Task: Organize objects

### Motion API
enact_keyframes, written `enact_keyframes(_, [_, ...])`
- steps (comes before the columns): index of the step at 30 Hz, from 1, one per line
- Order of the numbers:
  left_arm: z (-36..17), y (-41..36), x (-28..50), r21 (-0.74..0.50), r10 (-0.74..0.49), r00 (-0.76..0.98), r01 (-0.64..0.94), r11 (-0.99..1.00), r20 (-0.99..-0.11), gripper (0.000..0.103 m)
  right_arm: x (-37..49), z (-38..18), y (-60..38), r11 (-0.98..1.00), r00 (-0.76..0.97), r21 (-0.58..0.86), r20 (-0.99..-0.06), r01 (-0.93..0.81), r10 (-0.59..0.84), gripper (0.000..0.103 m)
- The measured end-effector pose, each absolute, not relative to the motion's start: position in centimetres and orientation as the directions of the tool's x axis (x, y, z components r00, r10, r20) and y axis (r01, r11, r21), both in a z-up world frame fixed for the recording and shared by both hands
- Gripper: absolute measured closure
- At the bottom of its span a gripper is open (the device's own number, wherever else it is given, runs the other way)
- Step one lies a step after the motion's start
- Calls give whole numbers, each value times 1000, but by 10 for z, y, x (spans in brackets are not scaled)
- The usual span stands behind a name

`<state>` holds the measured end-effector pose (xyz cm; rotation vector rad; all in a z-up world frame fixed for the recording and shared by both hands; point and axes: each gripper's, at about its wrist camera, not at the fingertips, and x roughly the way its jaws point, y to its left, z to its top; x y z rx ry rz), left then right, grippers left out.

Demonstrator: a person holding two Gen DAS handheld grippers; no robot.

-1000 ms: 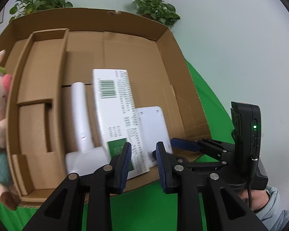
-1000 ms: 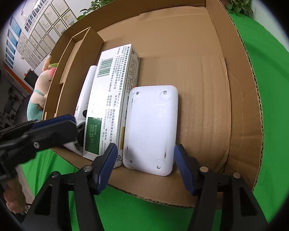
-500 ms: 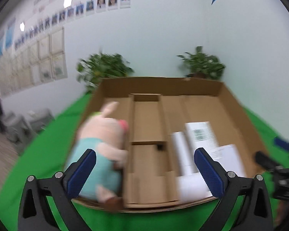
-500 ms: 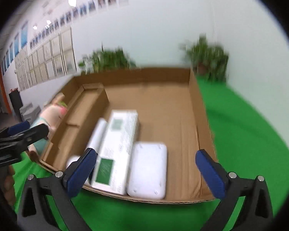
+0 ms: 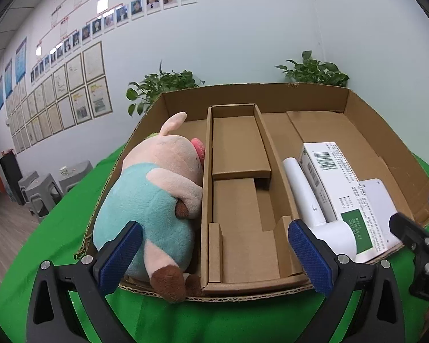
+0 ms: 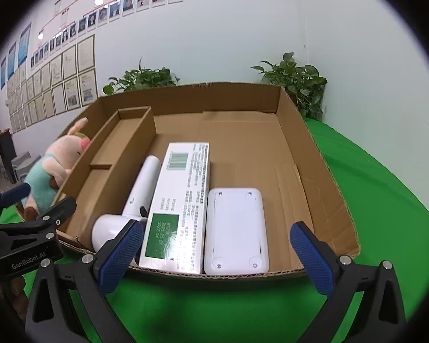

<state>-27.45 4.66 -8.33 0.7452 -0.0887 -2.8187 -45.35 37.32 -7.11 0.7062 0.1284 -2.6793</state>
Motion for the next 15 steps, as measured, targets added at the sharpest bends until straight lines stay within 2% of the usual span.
enact_keyframes(6, [-93,51,-275,162,-265,-850,214,-963,-456,0,-455,-86,364,-930,-794,-27,-530,365,-296,1])
enact_keyframes(15, [-92,49,-277,176,-276,-842,217,-960,-463,0,-454,-88,362,-932,-798,-48,-533,360,-281,1])
